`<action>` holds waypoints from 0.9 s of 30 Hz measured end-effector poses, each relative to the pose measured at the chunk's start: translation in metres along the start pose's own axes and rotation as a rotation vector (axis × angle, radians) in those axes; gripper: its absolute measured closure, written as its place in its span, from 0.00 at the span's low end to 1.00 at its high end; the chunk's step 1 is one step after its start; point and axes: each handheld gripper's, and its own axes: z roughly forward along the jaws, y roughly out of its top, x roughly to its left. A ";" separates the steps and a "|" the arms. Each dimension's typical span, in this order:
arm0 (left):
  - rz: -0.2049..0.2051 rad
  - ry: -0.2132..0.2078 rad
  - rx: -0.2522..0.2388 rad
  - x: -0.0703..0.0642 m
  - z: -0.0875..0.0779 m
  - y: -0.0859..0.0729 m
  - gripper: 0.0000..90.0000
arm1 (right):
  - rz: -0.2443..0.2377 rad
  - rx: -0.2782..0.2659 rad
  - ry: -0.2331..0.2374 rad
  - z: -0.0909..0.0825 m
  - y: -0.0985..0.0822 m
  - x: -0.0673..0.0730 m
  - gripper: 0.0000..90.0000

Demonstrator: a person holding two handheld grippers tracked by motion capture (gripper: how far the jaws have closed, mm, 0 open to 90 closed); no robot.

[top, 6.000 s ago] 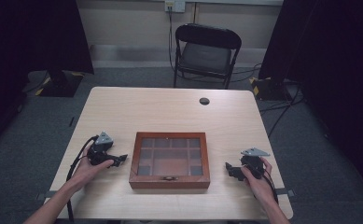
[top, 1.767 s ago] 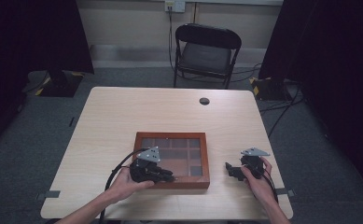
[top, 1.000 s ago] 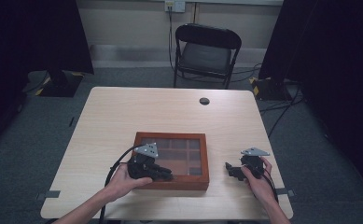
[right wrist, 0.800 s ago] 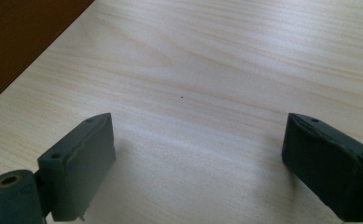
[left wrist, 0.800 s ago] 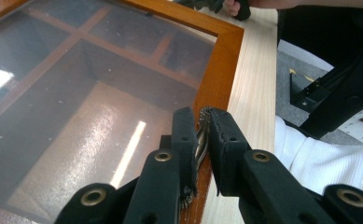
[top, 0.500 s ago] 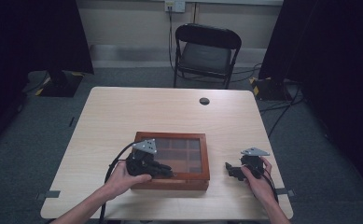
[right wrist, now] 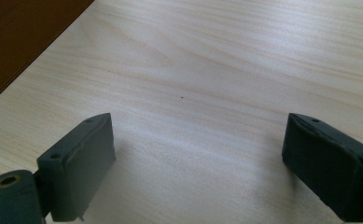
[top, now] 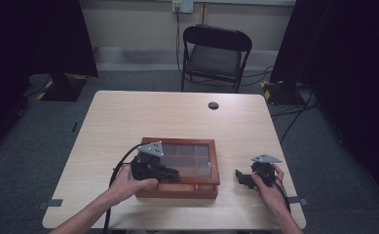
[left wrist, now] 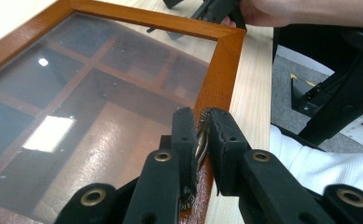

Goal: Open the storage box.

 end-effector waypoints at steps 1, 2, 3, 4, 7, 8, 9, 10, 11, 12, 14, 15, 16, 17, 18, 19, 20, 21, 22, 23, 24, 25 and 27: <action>-0.002 -0.002 -0.001 0.000 0.000 0.001 0.90 | 0.000 0.000 0.000 0.000 0.000 0.000 0.10; 0.003 -0.001 0.001 0.001 0.000 0.001 0.90 | 0.000 0.000 0.000 0.000 0.000 0.000 0.10; 0.001 -0.001 -0.001 0.000 0.000 0.002 0.90 | 0.000 0.000 0.000 0.000 0.000 0.000 0.10; 0.001 -0.003 0.000 0.001 0.000 0.002 0.90 | 0.000 0.000 0.000 0.000 0.000 0.000 0.10; 0.021 0.004 0.005 0.000 -0.001 0.004 0.90 | 0.000 0.000 0.000 0.000 0.000 0.000 0.10; 0.017 0.001 -0.002 0.000 -0.002 0.005 0.90 | 0.000 0.000 0.000 0.000 0.000 0.000 0.10; 0.015 0.000 -0.005 0.000 -0.002 0.005 0.90 | 0.000 0.000 0.000 0.000 0.000 0.000 0.10; 0.015 0.001 -0.004 0.000 -0.003 0.006 0.90 | 0.000 0.000 0.000 0.000 0.000 0.000 0.10; 0.017 0.001 -0.006 0.000 -0.003 0.006 0.90 | 0.000 0.000 0.000 0.000 0.000 0.000 0.10; 0.015 0.008 -0.008 0.000 -0.004 0.007 0.90 | 0.000 0.000 0.000 0.000 0.000 0.000 0.10; 0.015 0.004 -0.017 0.001 -0.007 0.009 0.90 | 0.000 0.000 0.000 0.000 0.000 0.000 0.10; 0.013 0.004 -0.026 0.001 -0.008 0.010 0.90 | 0.000 0.000 0.000 0.000 0.000 0.000 0.10; 0.026 0.009 -0.014 0.001 -0.009 0.012 0.90 | -0.001 0.000 0.001 0.000 0.000 0.000 0.10; 0.026 0.010 -0.014 0.000 -0.009 0.013 0.90 | 0.000 0.000 0.000 0.000 0.000 0.000 0.10; 0.031 0.014 -0.015 0.000 -0.009 0.015 0.90 | 0.000 0.000 0.001 0.000 0.000 0.000 0.10; 0.031 0.016 -0.014 0.000 -0.010 0.016 0.90 | 0.000 0.000 0.000 0.000 0.000 0.000 0.10; 0.025 0.013 -0.025 0.001 -0.011 0.016 0.90 | 0.000 0.000 0.000 0.000 0.000 0.000 0.10; 0.023 0.014 -0.024 0.001 -0.013 0.017 0.90 | 0.000 0.000 0.001 0.000 0.000 0.000 0.10; 0.020 0.012 -0.030 0.002 -0.014 0.018 0.90 | 0.000 0.000 0.000 0.000 0.000 0.000 0.10; 0.020 0.012 -0.030 0.002 -0.014 0.018 0.90 | 0.000 0.000 0.000 0.000 0.000 0.000 0.10; 0.015 0.012 -0.037 0.002 -0.016 0.018 0.90 | 0.000 0.000 0.000 0.000 0.000 0.000 0.10; 0.015 0.012 -0.029 0.002 -0.016 0.018 0.90 | 0.000 0.000 0.000 0.000 0.000 0.000 0.10; 0.022 0.012 -0.019 0.001 -0.014 0.018 0.90 | 0.000 0.000 0.001 0.000 0.000 0.000 0.10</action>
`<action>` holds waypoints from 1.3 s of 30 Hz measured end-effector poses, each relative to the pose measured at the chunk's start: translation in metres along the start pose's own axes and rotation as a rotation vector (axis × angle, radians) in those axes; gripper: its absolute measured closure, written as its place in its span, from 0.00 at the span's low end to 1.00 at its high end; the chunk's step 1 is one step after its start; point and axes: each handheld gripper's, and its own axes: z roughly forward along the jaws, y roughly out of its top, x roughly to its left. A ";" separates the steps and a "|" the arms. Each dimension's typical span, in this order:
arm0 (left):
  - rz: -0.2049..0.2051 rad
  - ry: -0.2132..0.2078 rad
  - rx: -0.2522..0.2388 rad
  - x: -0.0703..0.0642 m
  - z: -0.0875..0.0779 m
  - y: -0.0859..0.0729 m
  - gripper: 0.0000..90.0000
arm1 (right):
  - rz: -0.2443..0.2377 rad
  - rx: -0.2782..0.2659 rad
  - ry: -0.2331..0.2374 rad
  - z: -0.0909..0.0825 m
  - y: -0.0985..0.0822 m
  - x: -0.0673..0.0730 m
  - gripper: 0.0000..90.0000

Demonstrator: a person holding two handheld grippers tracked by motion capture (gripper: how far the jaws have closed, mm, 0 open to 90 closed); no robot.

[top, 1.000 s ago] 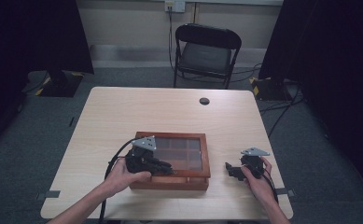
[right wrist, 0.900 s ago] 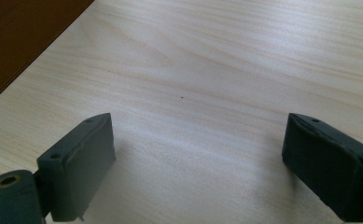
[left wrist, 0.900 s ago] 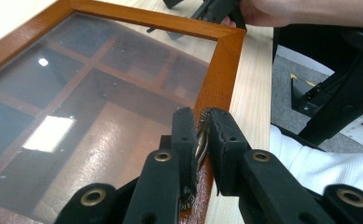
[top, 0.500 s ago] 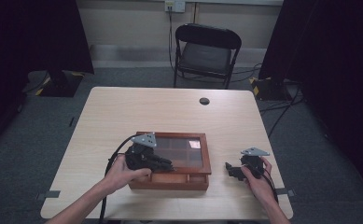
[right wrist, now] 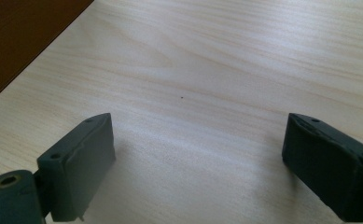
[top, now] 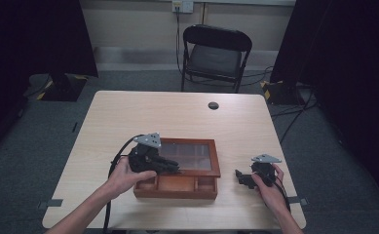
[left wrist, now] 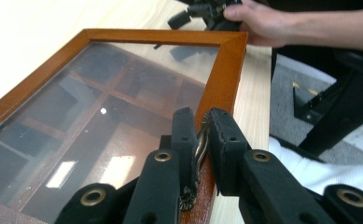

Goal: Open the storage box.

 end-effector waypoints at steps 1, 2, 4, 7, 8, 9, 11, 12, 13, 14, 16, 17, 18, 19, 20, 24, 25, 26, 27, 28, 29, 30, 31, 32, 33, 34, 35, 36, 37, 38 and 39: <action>0.001 0.002 0.009 0.000 0.000 0.000 0.90 | 0.000 0.000 0.000 0.000 0.000 0.000 0.10; 0.001 0.002 0.010 0.000 0.000 0.000 0.90 | 0.000 0.000 0.000 0.000 0.000 0.000 0.10; -0.001 -0.001 0.000 0.001 -0.001 0.001 0.90 | 0.000 0.000 0.000 0.000 0.000 0.000 0.10; -0.014 -0.001 -0.006 0.002 -0.003 0.003 0.90 | 0.001 0.000 0.000 0.000 0.000 0.000 0.10; -0.015 -0.001 -0.006 0.002 -0.004 0.004 0.90 | 0.000 0.000 0.000 0.000 0.000 0.000 0.10; -0.015 -0.001 -0.009 0.002 -0.004 0.005 0.90 | 0.000 0.000 0.000 0.000 0.000 0.000 0.10; -0.018 0.003 -0.012 0.002 -0.005 0.006 0.90 | 0.000 0.000 0.000 0.000 0.000 0.000 0.10; -0.020 0.002 -0.018 0.002 -0.005 0.006 0.90 | 0.000 0.000 0.000 0.000 0.000 0.000 0.10; -0.019 0.000 -0.021 0.003 -0.005 0.007 0.90 | 0.000 0.000 0.000 0.000 0.000 0.000 0.10; -0.020 0.004 -0.016 0.003 -0.006 0.007 0.90 | 0.000 0.000 0.000 0.000 0.000 0.000 0.10; -0.021 0.004 -0.019 0.003 -0.006 0.008 0.90 | 0.000 0.000 0.000 0.000 0.000 0.000 0.10; -0.020 0.003 -0.015 0.003 -0.006 0.008 0.90 | 0.000 0.000 0.000 0.000 0.000 0.000 0.10; -0.023 0.002 -0.018 0.003 -0.006 0.009 0.90 | 0.000 0.000 0.000 0.000 0.000 0.000 0.10; -0.019 0.005 -0.012 0.003 -0.007 0.009 0.90 | 0.000 0.000 0.000 0.000 0.000 0.000 0.10; -0.021 0.006 -0.012 0.004 -0.007 0.010 0.90 | 0.000 0.000 0.000 0.000 0.000 0.000 0.10; -0.031 0.010 -0.032 0.004 -0.010 0.013 0.90 | 0.000 0.000 0.000 0.000 0.000 0.000 0.10; -0.033 0.009 -0.032 0.005 -0.010 0.013 0.90 | 0.000 0.000 0.000 0.000 0.000 0.000 0.10; -0.036 0.007 -0.037 0.006 -0.010 0.013 0.90 | 0.000 0.000 0.000 0.000 0.000 0.000 0.10; -0.036 0.005 -0.038 0.006 -0.010 0.014 0.90 | 0.000 0.000 0.000 0.000 0.000 0.000 0.10; -0.033 0.007 -0.035 0.006 -0.010 0.014 0.90 | 0.000 0.000 0.000 0.000 0.000 0.000 0.10; -0.031 0.008 -0.034 0.006 -0.010 0.015 0.90 | -0.001 0.000 0.000 0.000 0.000 0.000 0.10; -0.032 0.010 -0.035 0.006 -0.010 0.015 0.90 | 0.000 0.000 0.000 0.000 0.000 0.000 0.10; -0.035 0.009 -0.041 0.006 -0.011 0.015 0.90 | 0.000 0.000 0.000 0.000 0.000 0.000 0.10; -0.035 0.008 -0.039 0.006 -0.011 0.016 0.90 | 0.000 0.000 0.000 0.000 0.000 0.000 0.10; -0.034 0.008 -0.035 0.007 -0.011 0.016 0.90 | 0.000 0.000 0.000 0.000 0.000 0.000 0.10; -0.037 0.009 -0.038 0.007 -0.012 0.016 0.90 | 0.000 0.000 0.000 0.000 0.000 0.000 0.10; -0.034 0.007 -0.035 0.007 -0.011 0.016 0.90 | 0.000 0.000 0.000 0.000 0.000 0.000 0.10; -0.033 0.007 -0.037 0.007 -0.011 0.016 0.90 | 0.000 0.000 0.000 0.000 0.000 0.000 0.10; -0.032 0.011 -0.038 0.007 -0.012 0.017 0.90 | 0.000 0.000 0.000 0.000 0.000 0.000 0.10; -0.032 0.011 -0.038 0.007 -0.012 0.017 0.90 | 0.000 0.000 0.000 0.000 0.000 0.000 0.10; -0.034 0.009 -0.040 0.007 -0.012 0.018 0.90 | 0.000 0.000 0.000 0.000 0.000 0.000 0.10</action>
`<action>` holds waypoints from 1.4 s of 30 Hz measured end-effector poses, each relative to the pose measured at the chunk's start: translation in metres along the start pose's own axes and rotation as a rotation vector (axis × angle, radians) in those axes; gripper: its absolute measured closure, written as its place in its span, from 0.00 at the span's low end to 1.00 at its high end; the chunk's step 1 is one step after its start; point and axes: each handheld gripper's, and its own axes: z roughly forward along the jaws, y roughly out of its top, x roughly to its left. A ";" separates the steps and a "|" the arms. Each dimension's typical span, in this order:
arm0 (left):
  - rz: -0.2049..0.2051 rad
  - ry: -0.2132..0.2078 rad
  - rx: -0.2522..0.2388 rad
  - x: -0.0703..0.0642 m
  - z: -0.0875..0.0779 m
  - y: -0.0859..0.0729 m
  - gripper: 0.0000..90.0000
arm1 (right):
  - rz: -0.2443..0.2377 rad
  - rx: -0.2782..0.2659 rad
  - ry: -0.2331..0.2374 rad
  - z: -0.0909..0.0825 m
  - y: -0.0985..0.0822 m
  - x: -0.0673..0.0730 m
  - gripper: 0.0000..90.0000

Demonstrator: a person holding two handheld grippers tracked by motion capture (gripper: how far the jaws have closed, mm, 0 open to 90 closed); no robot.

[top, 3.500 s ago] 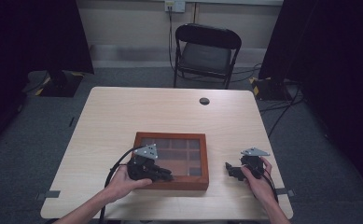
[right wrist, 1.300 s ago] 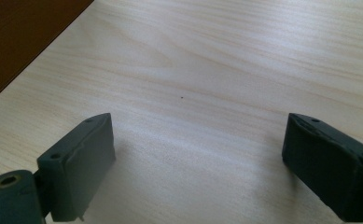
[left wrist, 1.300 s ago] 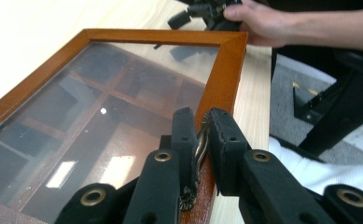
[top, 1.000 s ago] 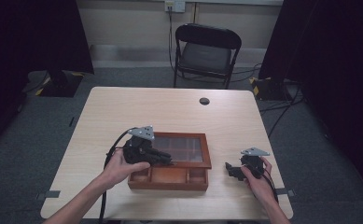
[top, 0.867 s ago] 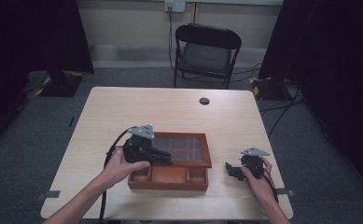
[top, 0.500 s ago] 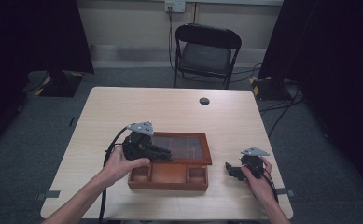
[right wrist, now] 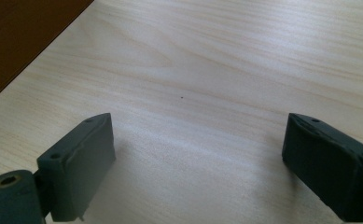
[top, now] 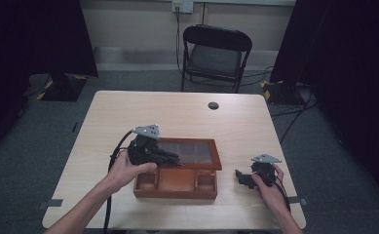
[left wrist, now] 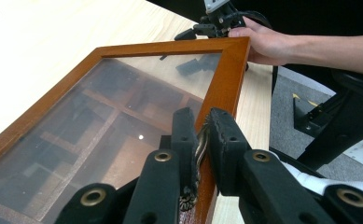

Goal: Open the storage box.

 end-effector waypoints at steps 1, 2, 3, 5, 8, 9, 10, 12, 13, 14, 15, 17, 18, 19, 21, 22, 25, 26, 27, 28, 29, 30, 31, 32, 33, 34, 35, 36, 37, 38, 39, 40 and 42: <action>-0.002 0.001 0.000 0.000 0.000 0.001 0.90 | 0.000 0.000 0.000 0.000 0.000 0.000 0.10; 0.000 0.001 0.002 0.000 0.000 0.001 0.90 | 0.000 0.000 0.000 0.000 0.000 0.000 0.10; -0.001 0.004 0.001 0.000 -0.001 0.002 0.90 | 0.000 0.000 0.000 0.000 0.000 0.000 0.10; 0.003 0.007 0.002 0.000 -0.002 0.004 0.90 | 0.000 0.000 0.000 0.000 0.000 0.000 0.10; 0.006 0.009 -0.002 0.001 -0.002 0.005 0.90 | 0.000 0.000 0.000 0.000 0.000 0.000 0.10; 0.003 0.012 -0.005 0.001 -0.003 0.005 0.90 | 0.000 0.000 0.000 0.000 0.000 0.000 0.10; 0.005 0.010 -0.006 0.001 -0.004 0.006 0.90 | 0.000 0.000 0.000 0.000 0.000 0.000 0.10; 0.007 0.010 -0.006 0.002 -0.004 0.008 0.90 | 0.000 0.000 0.000 0.000 0.000 0.000 0.10; 0.009 0.017 -0.005 0.002 -0.005 0.009 0.90 | 0.000 0.000 0.000 0.000 0.000 0.000 0.10; 0.006 0.017 -0.009 0.002 -0.005 0.010 0.90 | 0.000 0.000 0.000 0.000 0.000 0.000 0.10; 0.007 0.017 -0.011 0.003 -0.006 0.010 0.90 | 0.000 0.000 0.000 0.000 0.000 0.000 0.10; 0.007 0.016 -0.010 0.003 -0.006 0.012 0.90 | 0.000 0.000 0.000 0.000 0.000 0.000 0.10; 0.008 0.015 -0.009 0.004 -0.006 0.012 0.90 | 0.000 0.000 0.000 0.000 0.000 0.000 0.10; 0.010 0.011 -0.011 0.004 -0.006 0.012 0.90 | 0.000 0.000 0.000 0.000 0.000 0.000 0.10; 0.011 0.012 -0.005 0.004 -0.005 0.013 0.90 | 0.000 0.000 0.000 0.000 0.000 0.000 0.10; 0.016 0.015 -0.007 0.004 -0.006 0.013 0.90 | 0.000 0.000 0.000 0.000 0.000 0.000 0.10; 0.011 0.018 -0.013 0.004 -0.007 0.014 0.90 | 0.000 0.000 0.000 0.000 0.000 0.000 0.10; 0.012 0.019 -0.016 0.004 -0.007 0.015 0.90 | 0.000 0.000 0.000 0.000 0.000 0.000 0.10; 0.014 0.023 -0.015 0.005 -0.008 0.016 0.90 | 0.000 0.000 0.000 0.000 0.000 0.000 0.10; 0.015 0.024 -0.014 0.005 -0.009 0.016 0.90 | 0.000 0.000 0.000 0.000 0.000 0.000 0.10; 0.013 0.023 -0.019 0.005 -0.009 0.017 0.90 | 0.000 0.000 0.001 0.000 0.000 0.000 0.10; 0.013 0.022 -0.020 0.006 -0.009 0.017 0.90 | -0.002 -0.001 0.002 0.000 0.000 0.000 0.10; 0.013 0.020 -0.019 0.006 -0.009 0.018 0.90 | -0.001 0.000 0.001 0.000 0.000 0.000 0.10; 0.013 0.022 -0.020 0.006 -0.009 0.018 0.90 | -0.001 0.000 0.001 0.000 0.000 0.000 0.10; 0.014 0.021 -0.020 0.006 -0.009 0.018 0.90 | -0.001 0.000 0.001 0.000 0.000 0.000 0.10; 0.014 0.022 -0.019 0.006 -0.009 0.018 0.90 | -0.002 -0.001 0.002 0.000 0.000 0.000 0.10; 0.019 0.027 -0.016 0.006 -0.009 0.018 0.90 | 0.000 0.000 0.001 0.000 0.000 0.000 0.10; 0.019 0.027 -0.018 0.006 -0.010 0.019 0.90 | -0.002 -0.001 0.001 0.000 0.000 0.000 0.09; 0.017 0.025 -0.020 0.006 -0.010 0.019 0.90 | -0.002 -0.001 0.002 0.000 0.000 0.000 0.10; 0.014 0.028 -0.026 0.007 -0.011 0.019 0.90 | -0.002 -0.001 0.002 0.000 0.000 0.000 0.10; 0.012 0.026 -0.030 0.007 -0.012 0.020 0.90 | -0.002 -0.001 0.002 0.000 0.000 0.000 0.10; 0.011 0.028 -0.030 0.007 -0.012 0.020 0.90 | 0.000 0.000 0.000 0.000 0.000 0.000 0.10; 0.015 0.033 -0.030 0.007 -0.012 0.022 0.90 | -0.002 -0.001 0.002 0.000 0.000 0.000 0.10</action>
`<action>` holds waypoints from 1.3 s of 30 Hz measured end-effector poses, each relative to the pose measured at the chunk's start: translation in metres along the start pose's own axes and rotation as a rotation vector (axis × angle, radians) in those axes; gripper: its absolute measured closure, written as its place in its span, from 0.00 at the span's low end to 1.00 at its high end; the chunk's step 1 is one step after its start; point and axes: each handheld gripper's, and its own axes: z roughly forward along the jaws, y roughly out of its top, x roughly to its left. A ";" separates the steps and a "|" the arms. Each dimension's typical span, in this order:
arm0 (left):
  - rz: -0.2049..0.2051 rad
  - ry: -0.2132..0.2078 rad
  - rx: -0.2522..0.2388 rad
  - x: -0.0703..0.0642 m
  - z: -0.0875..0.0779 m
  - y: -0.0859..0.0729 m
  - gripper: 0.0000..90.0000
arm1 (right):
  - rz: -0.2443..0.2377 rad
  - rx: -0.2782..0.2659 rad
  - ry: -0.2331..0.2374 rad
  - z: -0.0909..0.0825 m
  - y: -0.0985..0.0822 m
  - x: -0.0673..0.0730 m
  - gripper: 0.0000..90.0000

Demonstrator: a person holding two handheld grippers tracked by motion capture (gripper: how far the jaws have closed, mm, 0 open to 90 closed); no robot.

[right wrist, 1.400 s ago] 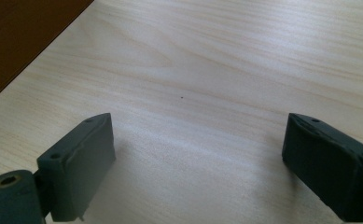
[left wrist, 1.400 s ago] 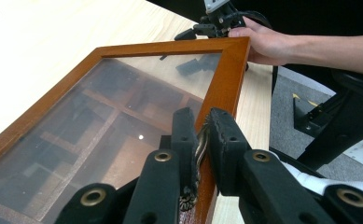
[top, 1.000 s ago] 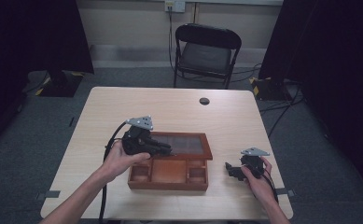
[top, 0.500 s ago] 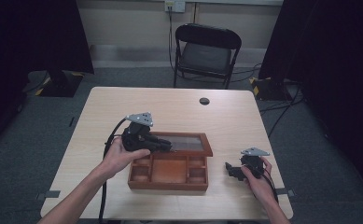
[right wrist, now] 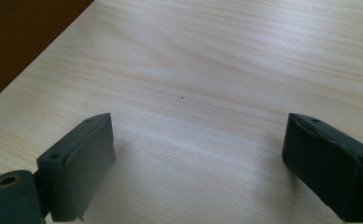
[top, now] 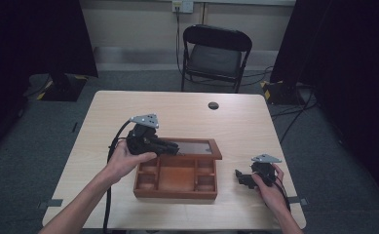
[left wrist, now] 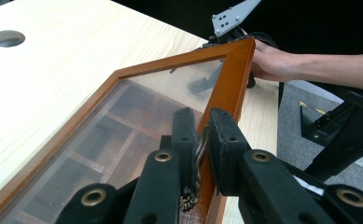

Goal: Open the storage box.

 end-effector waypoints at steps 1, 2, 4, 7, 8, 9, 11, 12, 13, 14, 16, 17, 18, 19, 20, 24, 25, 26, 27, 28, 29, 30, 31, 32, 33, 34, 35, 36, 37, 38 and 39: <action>-0.001 0.003 0.000 0.000 0.000 0.001 0.90 | 0.000 0.000 0.000 0.000 0.000 0.000 0.10; -0.003 0.005 -0.001 0.001 0.000 0.001 0.90 | 0.000 0.000 0.000 0.000 0.000 0.000 0.10; -0.007 0.000 -0.008 0.002 -0.001 0.002 0.90 | 0.001 0.001 -0.001 0.000 0.000 0.000 0.10; -0.007 -0.001 -0.011 0.003 -0.001 0.003 0.90 | 0.000 0.000 0.000 0.000 0.000 0.000 0.10; -0.010 0.000 -0.012 0.003 -0.001 0.004 0.90 | 0.000 0.000 0.000 0.000 0.000 0.000 0.10; -0.010 -0.003 -0.011 0.004 -0.001 0.004 0.90 | 0.000 0.000 0.000 0.000 0.000 0.000 0.10; -0.015 -0.005 -0.017 0.005 -0.001 0.004 0.90 | 0.000 0.000 0.000 0.000 0.000 0.000 0.10; -0.012 -0.006 -0.019 0.005 -0.002 0.005 0.90 | 0.000 0.000 0.000 0.000 0.000 0.000 0.10; -0.014 -0.008 -0.022 0.006 -0.002 0.005 0.90 | 0.002 0.001 -0.001 0.000 0.000 0.000 0.10; -0.012 -0.006 -0.019 0.006 -0.002 0.006 0.90 | 0.000 0.000 0.000 0.000 0.000 0.000 0.10; -0.011 -0.004 -0.022 0.007 -0.003 0.008 0.90 | 0.000 0.000 0.000 0.000 0.000 0.000 0.09; -0.016 0.000 -0.027 0.007 -0.003 0.008 0.90 | 0.000 0.000 0.000 0.000 0.000 0.000 0.09; -0.012 -0.002 -0.026 0.008 -0.003 0.009 0.91 | 0.000 0.000 0.000 0.000 0.000 0.000 0.09; -0.012 -0.001 -0.026 0.009 -0.004 0.010 0.91 | 0.000 0.000 0.001 0.000 0.000 0.000 0.09; -0.014 -0.001 -0.031 0.009 -0.004 0.010 0.91 | -0.001 0.000 0.001 0.000 0.000 0.000 0.09; -0.021 0.010 -0.043 0.011 -0.005 0.013 0.91 | -0.001 0.000 0.001 0.000 0.000 0.000 0.09; -0.020 0.011 -0.044 0.011 -0.006 0.013 0.91 | -0.001 0.000 0.001 0.000 0.000 0.000 0.09; -0.021 0.011 -0.047 0.011 -0.006 0.013 0.91 | -0.001 0.000 0.001 0.000 0.000 0.000 0.09; -0.021 0.012 -0.048 0.012 -0.006 0.014 0.91 | -0.001 0.000 0.001 0.000 0.000 0.000 0.09; -0.020 0.013 -0.049 0.012 -0.006 0.014 0.91 | -0.001 0.000 0.001 0.000 0.000 0.000 0.09; -0.021 0.014 -0.052 0.012 -0.006 0.014 0.91 | 0.000 0.000 0.000 0.000 0.000 0.000 0.09; -0.022 0.015 -0.055 0.012 -0.006 0.014 0.91 | -0.001 0.000 0.001 0.000 0.000 0.000 0.09; -0.023 0.016 -0.058 0.013 -0.006 0.014 0.91 | -0.001 0.000 0.001 0.000 0.000 0.000 0.09; -0.024 0.016 -0.059 0.013 -0.006 0.014 0.91 | -0.001 0.000 0.001 0.000 0.000 0.000 0.09; -0.023 0.018 -0.061 0.013 -0.007 0.015 0.91 | -0.001 0.000 0.001 0.000 0.000 0.000 0.09; -0.021 0.018 -0.062 0.013 -0.006 0.015 0.91 | -0.001 0.000 0.001 0.000 0.000 0.000 0.09; -0.020 0.022 -0.057 0.012 -0.007 0.016 0.91 | -0.001 0.000 0.001 0.000 0.000 0.000 0.09; -0.022 0.025 -0.059 0.012 -0.007 0.016 0.91 | -0.001 0.000 0.001 0.000 0.000 0.000 0.09; -0.021 0.027 -0.059 0.012 -0.007 0.016 0.91 | 0.000 0.000 0.000 0.000 0.000 0.000 0.09; -0.023 0.027 -0.062 0.012 -0.007 0.016 0.91 | -0.001 0.000 0.001 0.000 0.000 0.000 0.09; -0.021 0.029 -0.063 0.012 -0.007 0.016 0.91 | -0.001 -0.001 0.001 0.000 0.000 0.000 0.09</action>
